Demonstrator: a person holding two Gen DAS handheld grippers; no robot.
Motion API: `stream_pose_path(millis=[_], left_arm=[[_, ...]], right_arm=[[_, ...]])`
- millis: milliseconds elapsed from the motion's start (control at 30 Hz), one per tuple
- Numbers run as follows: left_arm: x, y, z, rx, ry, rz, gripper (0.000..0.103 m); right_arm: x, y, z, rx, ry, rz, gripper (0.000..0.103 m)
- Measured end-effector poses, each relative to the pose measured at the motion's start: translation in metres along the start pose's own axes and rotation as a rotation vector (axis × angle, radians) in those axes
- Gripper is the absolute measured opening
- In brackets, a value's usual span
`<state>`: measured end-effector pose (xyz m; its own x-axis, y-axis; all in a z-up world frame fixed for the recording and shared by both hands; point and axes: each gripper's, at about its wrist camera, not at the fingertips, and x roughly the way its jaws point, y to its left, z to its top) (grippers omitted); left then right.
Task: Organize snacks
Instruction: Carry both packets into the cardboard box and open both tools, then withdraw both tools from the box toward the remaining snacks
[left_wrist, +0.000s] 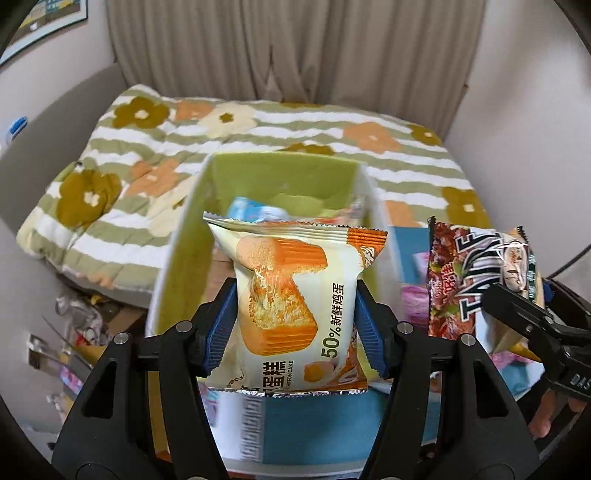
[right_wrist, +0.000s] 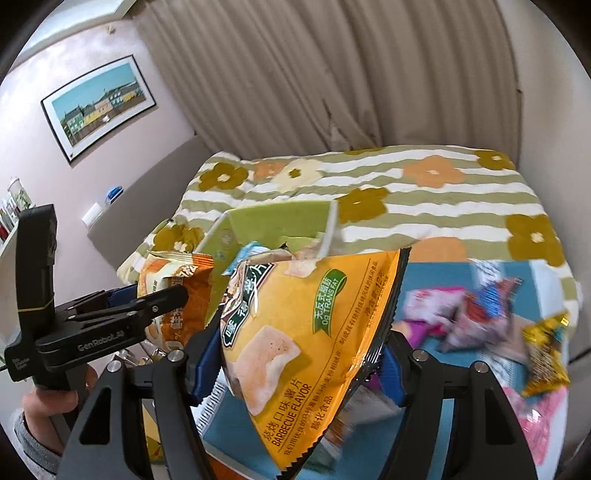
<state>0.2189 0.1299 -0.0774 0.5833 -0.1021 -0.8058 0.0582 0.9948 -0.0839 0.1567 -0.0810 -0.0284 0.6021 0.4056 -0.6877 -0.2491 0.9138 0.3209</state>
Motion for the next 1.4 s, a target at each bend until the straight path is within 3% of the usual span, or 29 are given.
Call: stream_pose_path(millis=[133,267,300,367,400,633,1067,1133,1200,1233,1400], left_arm=[[0.039,0.033,0.011,0.003,0.074,-0.029,0.057],[0.077,0.04,0.02,0.046,0.117,-0.062,0.061],[0.083,0.039,0.021,0.066,0.122,-0.067,0.066],[0.091,0.038,0.022,0.095,0.112,-0.06,0.101],[0.091,0.038,0.023,0.1,0.098,-0.063,0.103],[0.084,0.059,0.01,0.065,0.128,-0.092,0.103],[0.053,0.083,-0.002,0.042,0.087,-0.066,0.103],[0.055,0.086,-0.003,0.039,0.089,-0.068,0.103],[0.058,0.088,-0.004,0.036,0.096,-0.075,0.103],[0.06,0.088,-0.005,0.036,0.098,-0.075,0.103],[0.064,0.088,-0.013,0.03,0.123,-0.09,0.103]], right_arm=[[0.035,0.022,0.009,-0.006,0.052,-0.018,0.066],[0.056,0.033,0.012,-0.015,0.09,-0.059,0.066],[0.061,0.035,0.013,-0.018,0.098,-0.075,0.066],[0.069,0.036,0.014,-0.019,0.116,-0.093,0.066],[0.073,0.035,0.013,-0.017,0.126,-0.102,0.066],[0.096,0.033,0.007,-0.024,0.187,-0.137,0.066],[0.125,0.058,0.016,-0.172,0.235,-0.178,0.067],[0.135,0.063,0.016,-0.212,0.251,-0.182,0.071],[0.145,0.067,0.013,-0.255,0.26,-0.181,0.097],[0.147,0.067,0.013,-0.261,0.263,-0.182,0.102],[0.138,0.071,0.005,-0.287,0.21,-0.2,0.103]])
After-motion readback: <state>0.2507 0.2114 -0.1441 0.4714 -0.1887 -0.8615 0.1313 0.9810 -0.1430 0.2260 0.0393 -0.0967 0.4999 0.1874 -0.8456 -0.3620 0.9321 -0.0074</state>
